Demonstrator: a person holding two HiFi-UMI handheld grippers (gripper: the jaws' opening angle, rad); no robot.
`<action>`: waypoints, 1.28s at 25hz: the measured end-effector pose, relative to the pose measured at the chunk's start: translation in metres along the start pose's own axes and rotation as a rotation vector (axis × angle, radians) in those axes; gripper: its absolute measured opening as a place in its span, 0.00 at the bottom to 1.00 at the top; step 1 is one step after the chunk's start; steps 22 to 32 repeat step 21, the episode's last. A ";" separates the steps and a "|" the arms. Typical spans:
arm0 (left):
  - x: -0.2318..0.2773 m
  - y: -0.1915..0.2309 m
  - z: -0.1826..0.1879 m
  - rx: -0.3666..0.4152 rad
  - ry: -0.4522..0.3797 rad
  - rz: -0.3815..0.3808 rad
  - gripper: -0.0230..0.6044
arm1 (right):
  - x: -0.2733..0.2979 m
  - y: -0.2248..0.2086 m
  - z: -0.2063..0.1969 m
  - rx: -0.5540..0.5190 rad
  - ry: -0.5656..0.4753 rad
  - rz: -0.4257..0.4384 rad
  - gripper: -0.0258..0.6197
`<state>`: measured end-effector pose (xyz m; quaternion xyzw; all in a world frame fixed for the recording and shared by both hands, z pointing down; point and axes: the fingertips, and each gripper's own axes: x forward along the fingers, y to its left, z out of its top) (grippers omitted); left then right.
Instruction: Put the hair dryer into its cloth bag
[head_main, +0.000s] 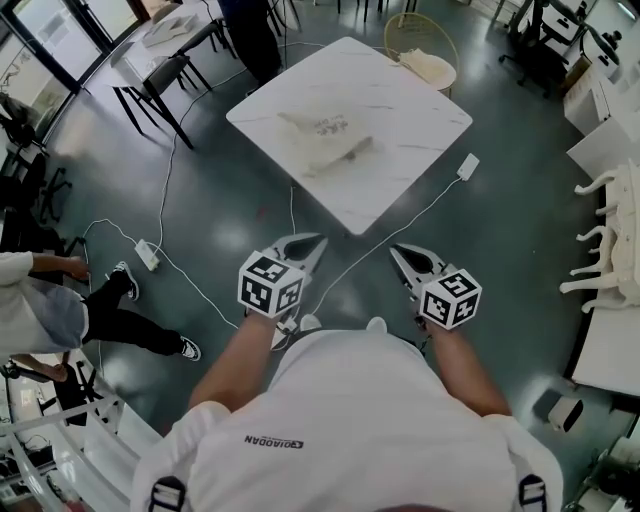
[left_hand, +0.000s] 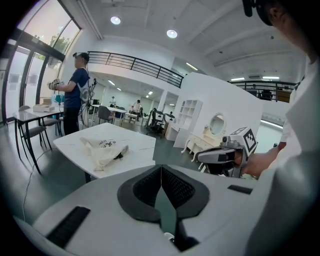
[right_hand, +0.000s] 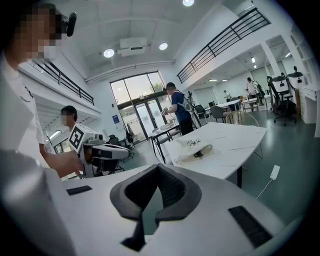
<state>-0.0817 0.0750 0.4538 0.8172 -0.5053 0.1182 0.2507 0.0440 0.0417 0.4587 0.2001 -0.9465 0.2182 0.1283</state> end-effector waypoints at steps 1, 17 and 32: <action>0.000 0.000 0.000 0.000 0.000 0.000 0.08 | 0.000 0.000 0.000 0.001 0.000 -0.001 0.07; -0.008 0.002 -0.001 -0.004 -0.013 0.003 0.08 | -0.002 0.005 -0.005 -0.006 0.006 -0.010 0.07; -0.011 0.004 0.000 -0.006 -0.013 0.003 0.08 | -0.001 0.009 -0.004 -0.004 0.005 -0.013 0.07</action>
